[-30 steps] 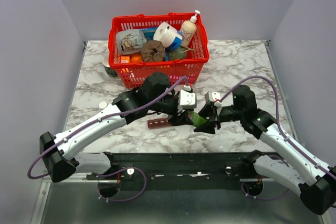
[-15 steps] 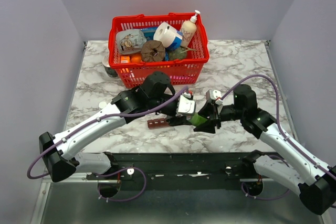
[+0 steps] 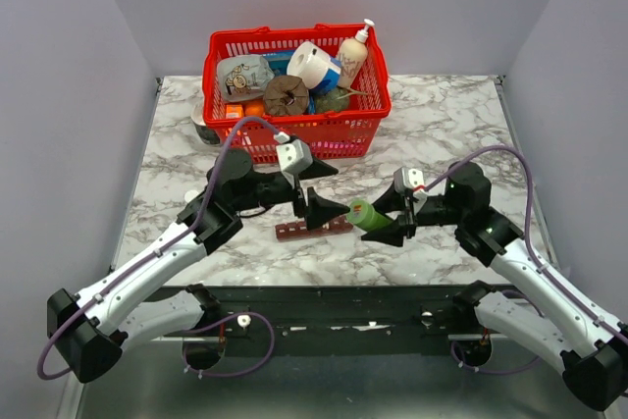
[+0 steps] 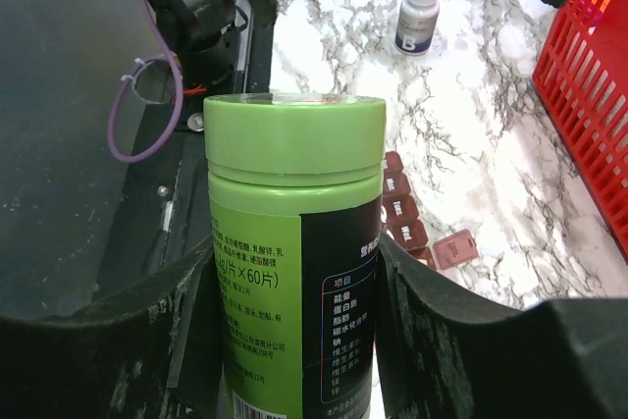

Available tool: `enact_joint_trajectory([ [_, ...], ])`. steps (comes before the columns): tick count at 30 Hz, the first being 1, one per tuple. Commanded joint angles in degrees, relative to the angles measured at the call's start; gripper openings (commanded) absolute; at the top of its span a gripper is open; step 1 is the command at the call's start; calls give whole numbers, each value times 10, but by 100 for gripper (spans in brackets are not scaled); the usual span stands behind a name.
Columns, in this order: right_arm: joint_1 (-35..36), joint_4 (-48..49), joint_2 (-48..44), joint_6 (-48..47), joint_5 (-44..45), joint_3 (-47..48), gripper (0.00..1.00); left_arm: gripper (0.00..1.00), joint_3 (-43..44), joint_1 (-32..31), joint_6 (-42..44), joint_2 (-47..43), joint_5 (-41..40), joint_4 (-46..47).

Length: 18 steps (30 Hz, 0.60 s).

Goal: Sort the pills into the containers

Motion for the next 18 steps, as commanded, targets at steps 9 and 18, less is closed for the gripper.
enact_joint_trajectory([
  [9,2,80,-16,17,83,-29,1,99,-74,6,-405,44,7,277],
  [18,2,71,-18,2,107,-33,1,97,65,-52,-298,104,-93,-28],
])
